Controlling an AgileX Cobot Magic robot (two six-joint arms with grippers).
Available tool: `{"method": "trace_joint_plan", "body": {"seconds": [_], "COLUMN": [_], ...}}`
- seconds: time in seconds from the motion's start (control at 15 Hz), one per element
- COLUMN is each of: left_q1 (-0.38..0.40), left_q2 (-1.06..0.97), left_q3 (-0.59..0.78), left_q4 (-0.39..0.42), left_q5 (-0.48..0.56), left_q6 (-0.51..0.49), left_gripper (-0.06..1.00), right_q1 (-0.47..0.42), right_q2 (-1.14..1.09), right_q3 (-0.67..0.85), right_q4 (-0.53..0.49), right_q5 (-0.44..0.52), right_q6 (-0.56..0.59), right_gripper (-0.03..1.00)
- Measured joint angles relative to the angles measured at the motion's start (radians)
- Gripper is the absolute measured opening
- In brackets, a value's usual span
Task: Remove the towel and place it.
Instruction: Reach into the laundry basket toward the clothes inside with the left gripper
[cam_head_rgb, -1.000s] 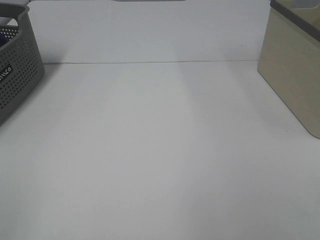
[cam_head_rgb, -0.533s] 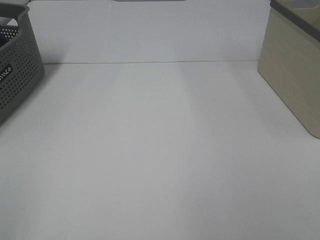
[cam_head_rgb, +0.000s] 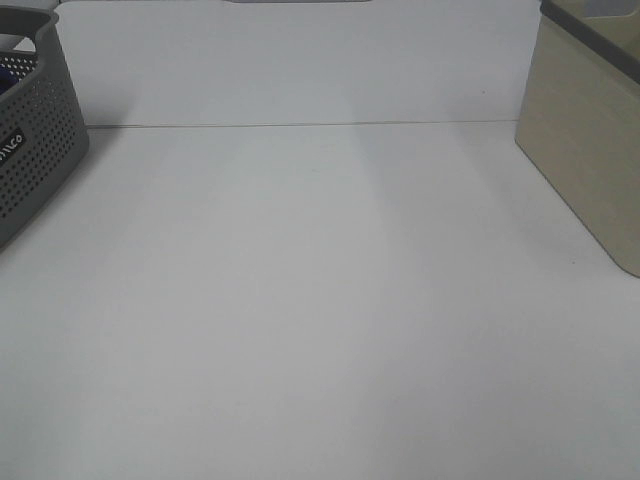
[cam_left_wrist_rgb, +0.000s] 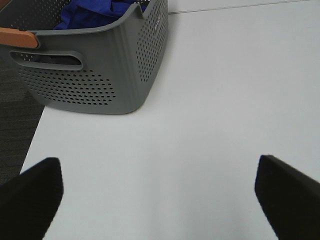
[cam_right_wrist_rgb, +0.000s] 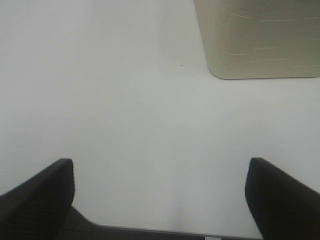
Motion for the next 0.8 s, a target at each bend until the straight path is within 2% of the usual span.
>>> {"method": "trace_joint_plan", "body": {"seconds": [0.8], "left_q1": [0.000], "left_q2": [0.000], "left_q3": [0.000], "left_q4": [0.010], "left_q5": [0.000], "left_q6": [0.000], "left_gripper": [0.99], "right_q1": [0.000], "right_q2": [0.000], "right_q3": [0.000], "right_q4": [0.000], "right_q5": [0.000], "right_q6": [0.000], "right_gripper": [0.89]}}
